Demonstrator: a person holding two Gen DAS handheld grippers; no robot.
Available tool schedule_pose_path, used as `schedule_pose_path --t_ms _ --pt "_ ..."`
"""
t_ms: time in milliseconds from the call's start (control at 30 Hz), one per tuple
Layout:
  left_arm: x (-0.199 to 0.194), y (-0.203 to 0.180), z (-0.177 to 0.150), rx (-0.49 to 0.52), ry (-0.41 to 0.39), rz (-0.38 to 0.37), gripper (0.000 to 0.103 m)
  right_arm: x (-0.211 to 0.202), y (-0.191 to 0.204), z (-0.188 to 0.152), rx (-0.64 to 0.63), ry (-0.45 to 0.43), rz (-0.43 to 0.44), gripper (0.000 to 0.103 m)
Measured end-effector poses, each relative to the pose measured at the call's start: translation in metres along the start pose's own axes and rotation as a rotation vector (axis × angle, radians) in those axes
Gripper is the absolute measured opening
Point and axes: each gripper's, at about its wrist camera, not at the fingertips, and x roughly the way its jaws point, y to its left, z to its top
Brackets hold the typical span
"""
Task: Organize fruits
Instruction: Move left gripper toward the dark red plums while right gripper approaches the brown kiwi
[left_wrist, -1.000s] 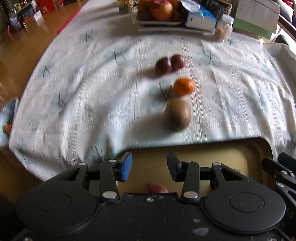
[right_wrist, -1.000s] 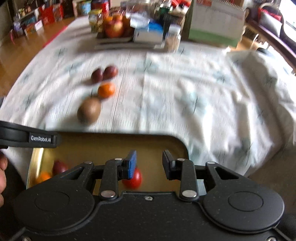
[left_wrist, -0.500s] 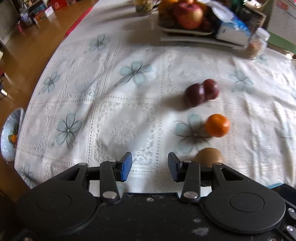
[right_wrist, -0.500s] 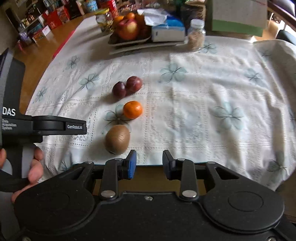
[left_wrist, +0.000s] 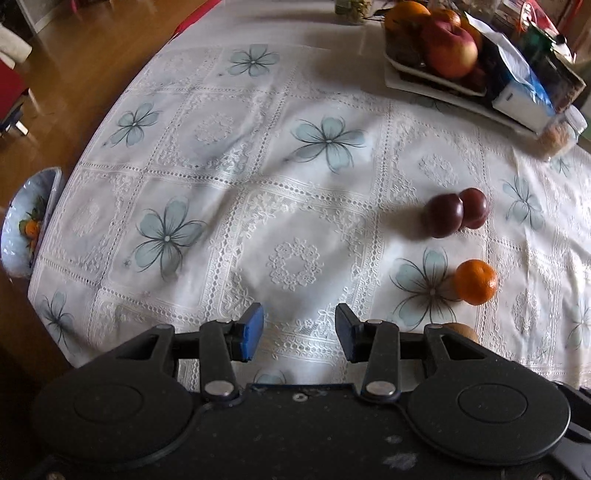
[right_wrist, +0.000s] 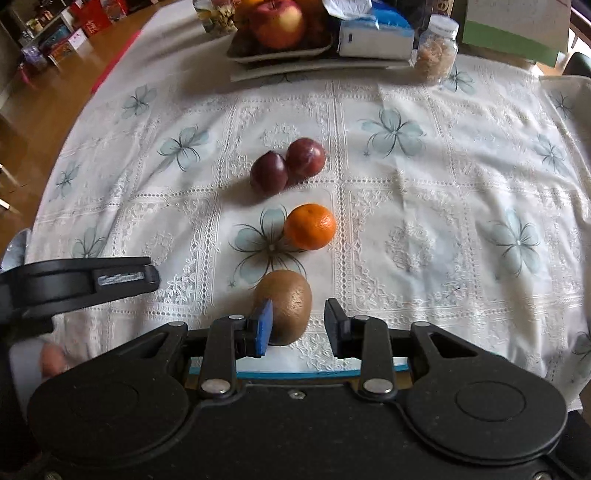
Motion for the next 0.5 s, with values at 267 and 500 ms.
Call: schedule_pose_path --t_ms 267,500 --pt "-0.006 0.011 0.0 -0.036 -0.001 -0.027 0.044 0.014 0.009 0.002 0.062 -0.009 -0.008 0.047" --pt "-0.012 0.015 0.0 -0.059 -0.001 -0.059 0.044 0.021 0.025 0.001 0.004 -0.052 -0.066 0.055"
